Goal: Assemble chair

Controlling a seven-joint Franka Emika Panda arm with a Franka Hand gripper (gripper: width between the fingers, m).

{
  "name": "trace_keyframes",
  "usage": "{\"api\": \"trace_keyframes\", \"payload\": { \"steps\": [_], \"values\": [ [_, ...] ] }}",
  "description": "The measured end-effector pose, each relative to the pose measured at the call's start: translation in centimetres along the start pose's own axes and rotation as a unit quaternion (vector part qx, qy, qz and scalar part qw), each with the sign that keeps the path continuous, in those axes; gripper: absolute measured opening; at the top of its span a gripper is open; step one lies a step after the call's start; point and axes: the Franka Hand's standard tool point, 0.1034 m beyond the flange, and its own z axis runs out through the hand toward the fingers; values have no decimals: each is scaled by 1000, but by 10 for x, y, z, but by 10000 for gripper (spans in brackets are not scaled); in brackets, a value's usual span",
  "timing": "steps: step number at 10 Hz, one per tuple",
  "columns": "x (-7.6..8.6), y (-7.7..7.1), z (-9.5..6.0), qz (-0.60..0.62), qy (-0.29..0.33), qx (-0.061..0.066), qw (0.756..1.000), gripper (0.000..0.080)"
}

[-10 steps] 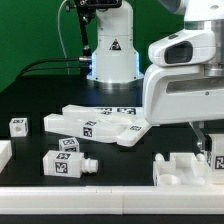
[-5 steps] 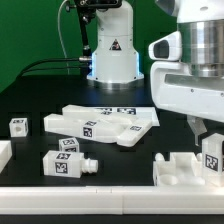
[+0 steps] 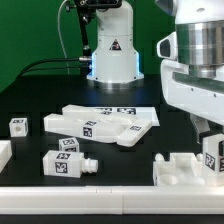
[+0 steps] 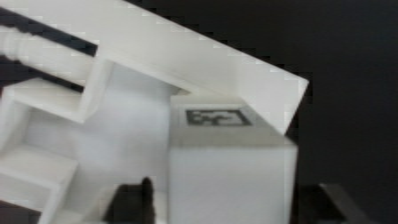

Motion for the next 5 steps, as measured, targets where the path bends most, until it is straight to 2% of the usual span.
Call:
{"api": "trace_keyframes", "payload": {
  "steps": [1, 2, 3, 4, 5],
  "values": [
    [-3, 6, 1, -69, -13, -20, 997, 505],
    [-3, 4, -1, -169, -16, -20, 985, 505],
    [-1, 3, -2, -247, -17, -17, 969, 621],
    [0, 4, -2, -259, -17, -17, 965, 621],
    [0, 4, -2, -307, -17, -16, 951, 644]
  ]
}}
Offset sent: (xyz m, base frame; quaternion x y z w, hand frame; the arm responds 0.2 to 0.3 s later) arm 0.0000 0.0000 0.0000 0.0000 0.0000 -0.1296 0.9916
